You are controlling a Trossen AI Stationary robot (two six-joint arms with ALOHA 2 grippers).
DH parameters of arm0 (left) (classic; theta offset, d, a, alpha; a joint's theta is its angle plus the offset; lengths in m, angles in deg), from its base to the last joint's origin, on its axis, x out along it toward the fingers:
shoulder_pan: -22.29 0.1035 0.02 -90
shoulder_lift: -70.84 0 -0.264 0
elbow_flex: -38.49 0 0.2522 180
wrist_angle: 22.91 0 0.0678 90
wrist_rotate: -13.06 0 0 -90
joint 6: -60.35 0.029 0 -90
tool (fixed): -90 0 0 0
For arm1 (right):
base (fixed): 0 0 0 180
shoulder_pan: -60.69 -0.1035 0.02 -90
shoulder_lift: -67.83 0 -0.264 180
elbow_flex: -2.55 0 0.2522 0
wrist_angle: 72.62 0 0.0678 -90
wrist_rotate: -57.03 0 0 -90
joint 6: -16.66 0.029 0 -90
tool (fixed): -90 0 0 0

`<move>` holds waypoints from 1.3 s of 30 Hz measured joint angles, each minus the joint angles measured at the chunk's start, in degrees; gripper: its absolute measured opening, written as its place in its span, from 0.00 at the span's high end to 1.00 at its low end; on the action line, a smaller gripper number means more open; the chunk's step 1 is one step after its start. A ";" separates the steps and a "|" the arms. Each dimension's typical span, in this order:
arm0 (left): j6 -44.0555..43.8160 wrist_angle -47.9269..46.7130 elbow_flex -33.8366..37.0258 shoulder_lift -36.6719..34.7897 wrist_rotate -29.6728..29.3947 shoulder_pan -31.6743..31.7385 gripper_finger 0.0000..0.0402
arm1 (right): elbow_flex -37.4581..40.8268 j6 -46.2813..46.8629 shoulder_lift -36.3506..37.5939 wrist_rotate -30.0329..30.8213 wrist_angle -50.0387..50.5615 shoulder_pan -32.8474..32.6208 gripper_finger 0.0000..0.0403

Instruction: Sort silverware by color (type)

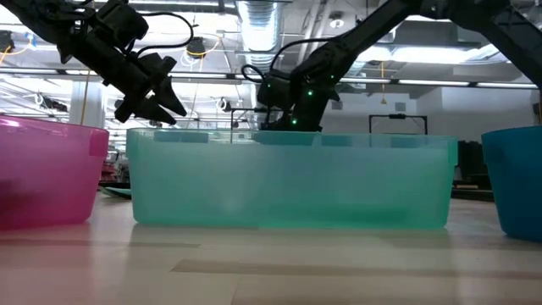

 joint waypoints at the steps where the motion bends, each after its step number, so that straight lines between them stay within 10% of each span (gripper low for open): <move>1: -0.22 0.07 0.00 0.00 0.28 0.00 0.55 | -0.02 0.00 0.00 0.00 0.00 -0.08 0.38; 33: 0.93 1.54 0.00 0.00 1.88 0.00 0.55 | 0.21 0.23 8.98 7.46 27.67 -2.43 0.38; 39: 0.94 1.54 0.00 0.00 2.90 0.00 0.55 | 9.77 2.18 15.77 7.31 32.22 -2.77 0.38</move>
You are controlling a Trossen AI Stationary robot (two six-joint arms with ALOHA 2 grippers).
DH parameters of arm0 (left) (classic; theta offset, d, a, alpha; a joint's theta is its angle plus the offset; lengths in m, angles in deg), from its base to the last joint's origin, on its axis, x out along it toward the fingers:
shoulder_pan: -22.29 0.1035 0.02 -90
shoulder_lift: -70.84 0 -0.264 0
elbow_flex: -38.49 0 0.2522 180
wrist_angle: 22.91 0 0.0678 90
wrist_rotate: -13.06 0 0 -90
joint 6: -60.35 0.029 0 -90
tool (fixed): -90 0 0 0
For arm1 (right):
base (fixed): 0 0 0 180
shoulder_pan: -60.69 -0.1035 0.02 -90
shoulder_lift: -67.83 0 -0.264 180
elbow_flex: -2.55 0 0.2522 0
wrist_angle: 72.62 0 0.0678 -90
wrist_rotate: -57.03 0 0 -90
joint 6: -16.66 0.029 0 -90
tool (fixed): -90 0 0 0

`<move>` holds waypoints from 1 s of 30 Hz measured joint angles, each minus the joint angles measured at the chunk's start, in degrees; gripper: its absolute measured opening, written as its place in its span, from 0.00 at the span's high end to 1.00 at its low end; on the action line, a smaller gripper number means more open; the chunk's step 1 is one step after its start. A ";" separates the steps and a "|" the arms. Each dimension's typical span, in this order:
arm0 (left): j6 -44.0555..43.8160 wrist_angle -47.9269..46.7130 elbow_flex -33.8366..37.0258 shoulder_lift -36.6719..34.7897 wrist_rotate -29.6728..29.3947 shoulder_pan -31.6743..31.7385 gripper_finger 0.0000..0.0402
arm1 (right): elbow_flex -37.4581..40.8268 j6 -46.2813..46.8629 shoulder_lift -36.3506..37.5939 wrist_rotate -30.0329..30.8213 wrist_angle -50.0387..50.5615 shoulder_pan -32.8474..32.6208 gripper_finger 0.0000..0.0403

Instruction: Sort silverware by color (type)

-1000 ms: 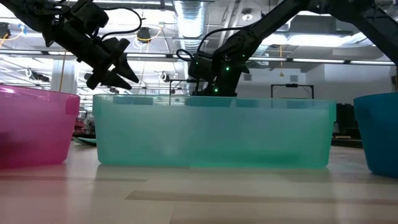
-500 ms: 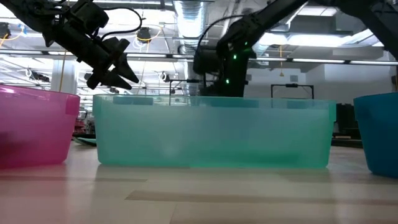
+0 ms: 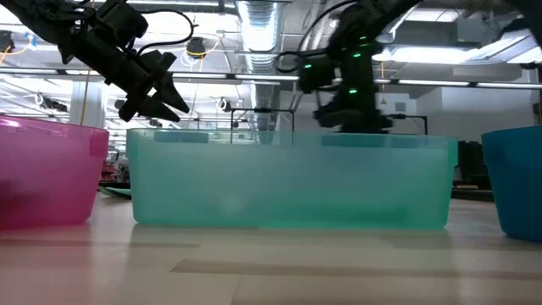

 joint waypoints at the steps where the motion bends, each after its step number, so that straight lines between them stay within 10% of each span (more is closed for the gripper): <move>1: 0.00 0.00 0.00 0.00 0.10 0.00 0.55 | 2.81 1.13 1.91 -0.04 -0.61 -0.31 0.38; 11: -0.08 0.67 0.00 -0.02 0.00 0.00 0.55 | 26.59 8.17 21.61 1.56 -21.86 -4.23 0.38; 30: -0.37 0.66 0.00 -0.02 -0.44 0.00 0.55 | 35.75 6.93 21.16 6.39 -39.39 -7.17 0.38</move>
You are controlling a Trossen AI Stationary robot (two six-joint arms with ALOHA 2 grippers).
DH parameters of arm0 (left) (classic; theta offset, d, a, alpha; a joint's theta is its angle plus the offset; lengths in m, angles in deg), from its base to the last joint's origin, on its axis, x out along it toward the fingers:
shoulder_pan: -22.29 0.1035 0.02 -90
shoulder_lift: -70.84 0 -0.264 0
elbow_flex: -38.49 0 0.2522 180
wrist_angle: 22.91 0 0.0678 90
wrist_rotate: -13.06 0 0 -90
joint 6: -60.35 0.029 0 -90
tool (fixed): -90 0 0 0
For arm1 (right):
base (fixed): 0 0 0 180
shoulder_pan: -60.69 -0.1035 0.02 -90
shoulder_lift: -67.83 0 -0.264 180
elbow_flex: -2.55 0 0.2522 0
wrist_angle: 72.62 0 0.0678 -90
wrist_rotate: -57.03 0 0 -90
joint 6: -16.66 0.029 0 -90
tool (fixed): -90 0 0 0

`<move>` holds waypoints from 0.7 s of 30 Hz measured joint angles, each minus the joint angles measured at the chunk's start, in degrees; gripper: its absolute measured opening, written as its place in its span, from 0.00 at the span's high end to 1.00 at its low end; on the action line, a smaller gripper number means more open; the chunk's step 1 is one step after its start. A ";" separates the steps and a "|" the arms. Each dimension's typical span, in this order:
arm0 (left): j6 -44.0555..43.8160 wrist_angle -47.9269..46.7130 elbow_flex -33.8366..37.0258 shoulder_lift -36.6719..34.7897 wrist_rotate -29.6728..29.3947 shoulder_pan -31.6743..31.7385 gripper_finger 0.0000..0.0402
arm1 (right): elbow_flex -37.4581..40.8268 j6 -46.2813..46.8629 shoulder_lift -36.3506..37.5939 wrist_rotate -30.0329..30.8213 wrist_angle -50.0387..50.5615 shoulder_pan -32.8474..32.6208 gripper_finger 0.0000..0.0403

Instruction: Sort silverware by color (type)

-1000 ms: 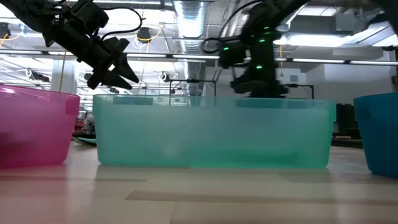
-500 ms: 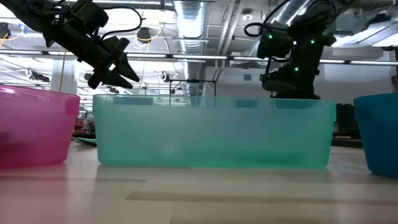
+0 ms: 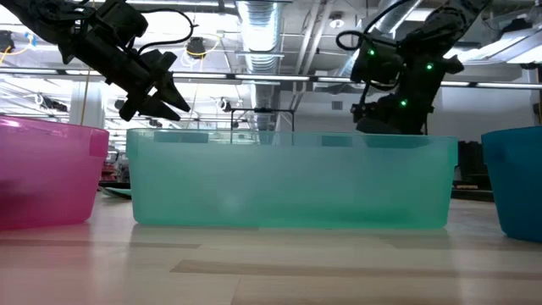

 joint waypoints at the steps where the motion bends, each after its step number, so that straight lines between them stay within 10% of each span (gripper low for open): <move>1: 0.03 0.00 0.00 0.00 -0.01 0.00 0.55 | 0.00 -0.57 0.00 0.06 -0.76 0.18 0.38; 21: 0.17 0.00 0.00 0.00 -1.14 0.01 0.55 | 0.00 -2.91 -0.02 0.48 -5.86 3.50 0.38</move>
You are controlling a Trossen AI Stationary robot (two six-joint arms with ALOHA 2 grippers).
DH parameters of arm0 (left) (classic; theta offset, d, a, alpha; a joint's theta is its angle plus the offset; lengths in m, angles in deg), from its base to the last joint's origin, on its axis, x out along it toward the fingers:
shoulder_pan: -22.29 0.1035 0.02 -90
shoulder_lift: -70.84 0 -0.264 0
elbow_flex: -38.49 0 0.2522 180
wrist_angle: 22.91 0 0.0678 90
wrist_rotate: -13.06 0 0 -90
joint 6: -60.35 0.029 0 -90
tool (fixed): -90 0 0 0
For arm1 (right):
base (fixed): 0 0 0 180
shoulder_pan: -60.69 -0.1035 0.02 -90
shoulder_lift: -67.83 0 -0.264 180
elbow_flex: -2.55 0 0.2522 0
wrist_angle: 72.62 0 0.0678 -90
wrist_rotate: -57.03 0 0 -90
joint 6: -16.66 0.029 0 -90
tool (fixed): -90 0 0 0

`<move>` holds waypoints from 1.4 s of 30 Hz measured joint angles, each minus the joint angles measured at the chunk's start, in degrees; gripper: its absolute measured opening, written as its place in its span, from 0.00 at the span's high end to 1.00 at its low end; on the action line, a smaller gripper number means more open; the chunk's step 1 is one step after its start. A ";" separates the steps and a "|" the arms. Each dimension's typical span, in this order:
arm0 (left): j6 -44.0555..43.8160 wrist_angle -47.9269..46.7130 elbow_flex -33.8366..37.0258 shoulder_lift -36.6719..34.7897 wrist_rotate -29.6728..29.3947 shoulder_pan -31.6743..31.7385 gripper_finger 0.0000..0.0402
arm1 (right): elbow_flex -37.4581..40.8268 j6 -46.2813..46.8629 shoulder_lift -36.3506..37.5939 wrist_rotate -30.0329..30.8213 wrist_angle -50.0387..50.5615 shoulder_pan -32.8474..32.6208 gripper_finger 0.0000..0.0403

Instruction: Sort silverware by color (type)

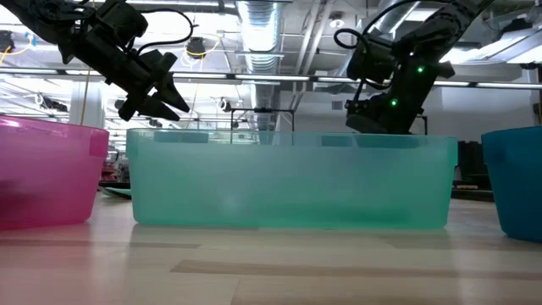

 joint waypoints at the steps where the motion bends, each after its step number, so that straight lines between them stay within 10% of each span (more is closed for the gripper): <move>1: 0.00 -0.02 0.00 0.00 0.00 0.01 0.55 | 0.06 0.00 0.00 0.27 -0.12 0.04 0.38; 42: -0.03 0.00 0.04 0.24 -2.00 0.12 0.55 | 2.28 7.46 -7.72 -0.69 -4.52 0.01 0.49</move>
